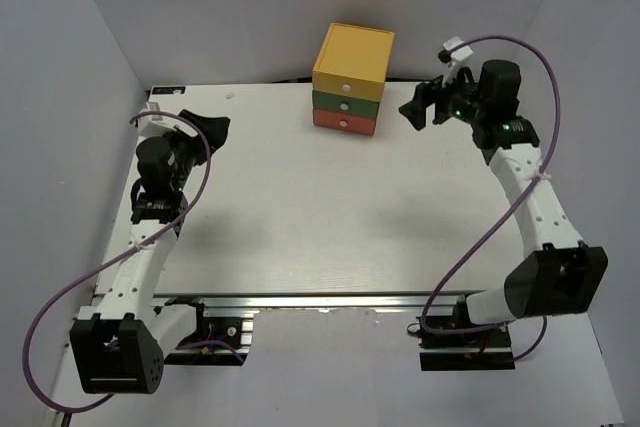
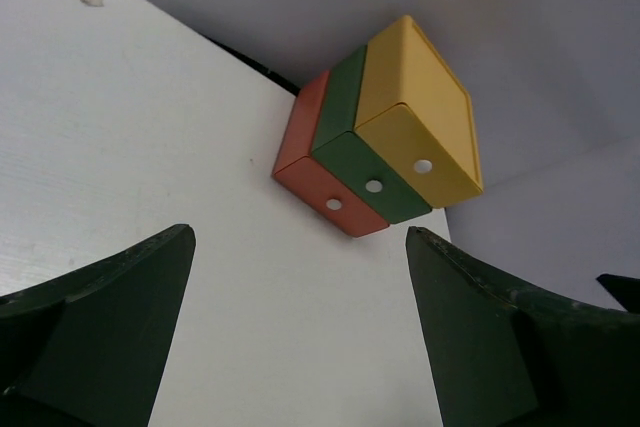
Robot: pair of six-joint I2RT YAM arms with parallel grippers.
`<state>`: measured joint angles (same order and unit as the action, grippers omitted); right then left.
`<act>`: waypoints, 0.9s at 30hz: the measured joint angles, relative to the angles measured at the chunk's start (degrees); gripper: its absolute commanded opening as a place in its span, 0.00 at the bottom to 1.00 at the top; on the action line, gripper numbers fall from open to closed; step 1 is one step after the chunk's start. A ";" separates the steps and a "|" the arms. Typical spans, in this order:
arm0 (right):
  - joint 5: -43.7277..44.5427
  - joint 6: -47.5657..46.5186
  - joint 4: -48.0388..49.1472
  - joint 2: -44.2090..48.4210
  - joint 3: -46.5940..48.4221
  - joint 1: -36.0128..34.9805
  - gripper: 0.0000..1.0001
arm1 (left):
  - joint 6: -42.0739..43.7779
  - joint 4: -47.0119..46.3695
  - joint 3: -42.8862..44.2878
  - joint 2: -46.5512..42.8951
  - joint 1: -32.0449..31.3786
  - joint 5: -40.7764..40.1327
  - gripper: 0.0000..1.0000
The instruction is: Sort the tools into containers
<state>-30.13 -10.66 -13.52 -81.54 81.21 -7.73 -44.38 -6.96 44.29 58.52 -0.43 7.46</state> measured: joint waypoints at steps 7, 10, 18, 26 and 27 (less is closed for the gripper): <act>9.99 3.69 0.15 10.67 -13.40 1.73 0.89 | 0.68 -2.10 1.46 -0.52 0.00 3.30 0.98; 13.42 5.18 1.09 17.92 -19.32 1.73 0.89 | 0.68 -2.10 1.46 -1.33 0.00 4.04 0.98; 17.81 7.69 0.33 27.15 -22.97 1.73 0.89 | 0.13 -2.14 1.44 -3.67 0.00 4.83 0.98; 22.25 7.63 -3.65 27.91 -23.45 1.73 0.89 | -0.92 -2.32 1.05 -5.86 0.00 5.09 0.98; 22.36 7.52 -3.69 28.44 -23.93 1.73 0.89 | -0.96 -2.32 0.94 -6.21 0.00 5.09 0.98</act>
<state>-7.77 -3.14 -17.21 -53.10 57.28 -6.00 -45.34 -9.28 45.23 52.31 -0.43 12.56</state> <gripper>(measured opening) 0.894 0.979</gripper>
